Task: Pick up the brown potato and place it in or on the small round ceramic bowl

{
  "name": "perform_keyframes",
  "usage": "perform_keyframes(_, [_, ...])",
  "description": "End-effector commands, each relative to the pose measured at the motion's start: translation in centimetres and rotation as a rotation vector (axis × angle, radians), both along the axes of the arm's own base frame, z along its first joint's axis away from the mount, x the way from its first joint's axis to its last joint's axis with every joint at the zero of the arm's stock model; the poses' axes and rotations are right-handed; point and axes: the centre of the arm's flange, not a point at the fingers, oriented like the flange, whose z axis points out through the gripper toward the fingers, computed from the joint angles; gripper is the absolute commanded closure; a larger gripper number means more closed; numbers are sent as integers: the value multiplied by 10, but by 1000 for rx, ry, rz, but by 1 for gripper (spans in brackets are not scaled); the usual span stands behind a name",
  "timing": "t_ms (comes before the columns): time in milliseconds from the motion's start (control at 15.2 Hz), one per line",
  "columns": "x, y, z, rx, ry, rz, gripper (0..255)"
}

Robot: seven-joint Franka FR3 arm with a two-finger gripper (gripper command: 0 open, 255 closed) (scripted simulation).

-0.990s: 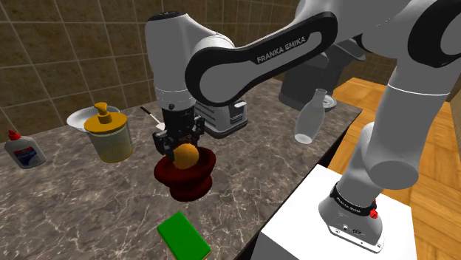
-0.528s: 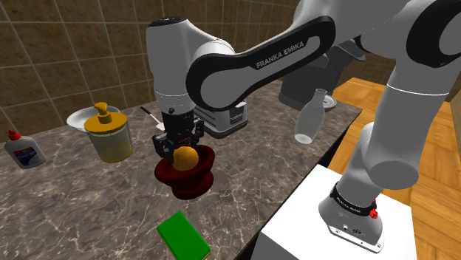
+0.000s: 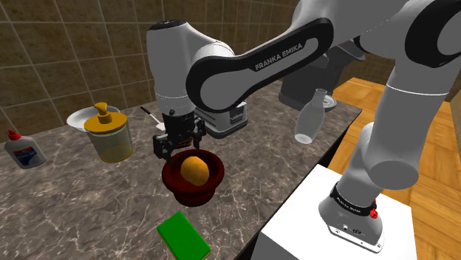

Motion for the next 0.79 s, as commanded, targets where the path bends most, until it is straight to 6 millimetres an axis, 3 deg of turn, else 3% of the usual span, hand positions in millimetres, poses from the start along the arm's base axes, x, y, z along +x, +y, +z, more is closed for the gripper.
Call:
perform_keyframes(0, [0, 1, 14, 0, 0, 0, 0])
perform_keyframes(198, [-2, 3, 51, 0, 0, 0, 0])
perform_keyframes(726, [-2, 3, 51, 0, 0, 0, 0])
